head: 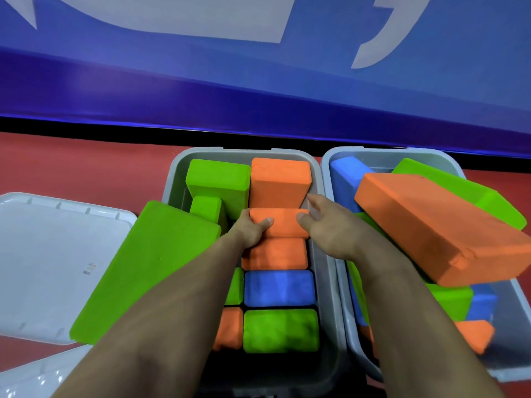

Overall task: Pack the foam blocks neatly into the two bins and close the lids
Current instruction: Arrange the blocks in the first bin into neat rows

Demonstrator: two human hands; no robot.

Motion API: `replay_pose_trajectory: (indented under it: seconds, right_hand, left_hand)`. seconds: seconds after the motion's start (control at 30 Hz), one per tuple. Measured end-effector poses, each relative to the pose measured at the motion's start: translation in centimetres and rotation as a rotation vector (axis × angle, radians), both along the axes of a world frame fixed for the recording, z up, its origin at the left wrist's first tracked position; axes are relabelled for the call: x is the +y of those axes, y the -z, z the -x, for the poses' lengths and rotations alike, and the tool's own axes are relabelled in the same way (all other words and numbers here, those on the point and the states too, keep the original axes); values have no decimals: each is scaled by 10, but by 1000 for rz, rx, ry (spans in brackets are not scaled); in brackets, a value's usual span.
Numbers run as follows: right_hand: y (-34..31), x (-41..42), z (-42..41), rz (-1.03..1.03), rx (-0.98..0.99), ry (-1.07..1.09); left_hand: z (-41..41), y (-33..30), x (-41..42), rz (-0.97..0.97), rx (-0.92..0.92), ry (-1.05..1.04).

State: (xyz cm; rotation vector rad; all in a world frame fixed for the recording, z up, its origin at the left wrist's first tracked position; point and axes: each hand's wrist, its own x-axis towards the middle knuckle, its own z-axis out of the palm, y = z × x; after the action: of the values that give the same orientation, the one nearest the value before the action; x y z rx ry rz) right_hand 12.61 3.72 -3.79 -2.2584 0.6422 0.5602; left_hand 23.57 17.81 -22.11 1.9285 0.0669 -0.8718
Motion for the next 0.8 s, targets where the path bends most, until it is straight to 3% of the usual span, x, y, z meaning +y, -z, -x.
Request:
replay_pose_trajectory:
  seconds: [0.37,0.6,0.8]
  right_hand:
    - [-2,-3,4,5,46,-23]
    - [0,-1,3,10,50,-40]
    - [-5,-4,4,42,38,-91]
  left_hand:
    - [14,14,7,125,43,-166]
    - [13,21,1,-16,70,-110]
    - [14,-2,-1,-158,-64,-82]
